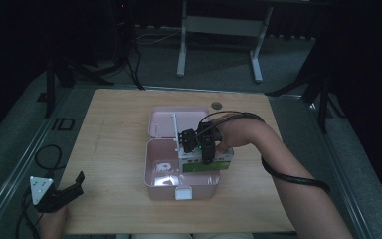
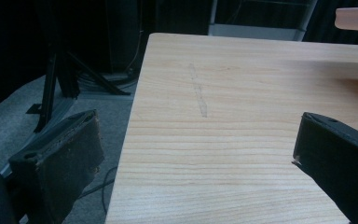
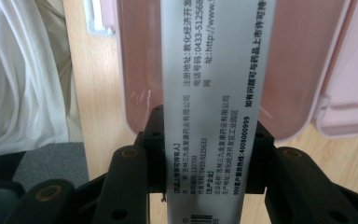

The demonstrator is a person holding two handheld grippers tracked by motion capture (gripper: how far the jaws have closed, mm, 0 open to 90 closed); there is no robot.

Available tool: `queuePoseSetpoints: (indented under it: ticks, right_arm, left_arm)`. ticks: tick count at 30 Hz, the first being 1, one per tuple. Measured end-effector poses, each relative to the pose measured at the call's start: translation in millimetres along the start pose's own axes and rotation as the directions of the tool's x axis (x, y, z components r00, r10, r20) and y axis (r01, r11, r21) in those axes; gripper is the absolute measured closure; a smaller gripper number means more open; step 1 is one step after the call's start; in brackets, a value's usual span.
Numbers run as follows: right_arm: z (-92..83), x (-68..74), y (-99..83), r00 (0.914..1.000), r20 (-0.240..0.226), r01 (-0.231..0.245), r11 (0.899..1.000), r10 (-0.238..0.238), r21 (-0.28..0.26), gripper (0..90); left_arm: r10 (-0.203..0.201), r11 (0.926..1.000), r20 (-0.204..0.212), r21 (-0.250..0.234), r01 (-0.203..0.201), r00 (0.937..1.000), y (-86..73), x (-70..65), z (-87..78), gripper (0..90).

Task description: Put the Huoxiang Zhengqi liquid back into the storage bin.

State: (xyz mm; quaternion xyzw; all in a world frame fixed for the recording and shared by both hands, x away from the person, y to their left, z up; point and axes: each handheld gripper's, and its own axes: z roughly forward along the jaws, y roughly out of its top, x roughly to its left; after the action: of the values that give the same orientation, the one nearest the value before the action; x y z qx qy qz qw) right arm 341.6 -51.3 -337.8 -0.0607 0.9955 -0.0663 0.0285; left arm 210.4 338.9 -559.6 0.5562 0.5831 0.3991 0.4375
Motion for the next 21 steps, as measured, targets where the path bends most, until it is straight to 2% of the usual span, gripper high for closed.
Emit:
queuePoseSetpoints:
  ticks: [12,21]
  right_arm:
    - [2.9,1.2,21.7,0.9999,-0.01,0.011,1.0,-0.012,-0.025,62.5]
    - [22.2,2.8,34.9,0.9989,-0.036,0.028,0.999,-0.029,-0.031,62.5]
  left_arm:
    - [-0.005,1.0,0.004,0.002,0.005,1.0,0.2,0.7,0.1,1.6]
    - [-0.006,1.0,0.005,0.003,0.006,1.0,0.3,0.8,0.1,1.6]
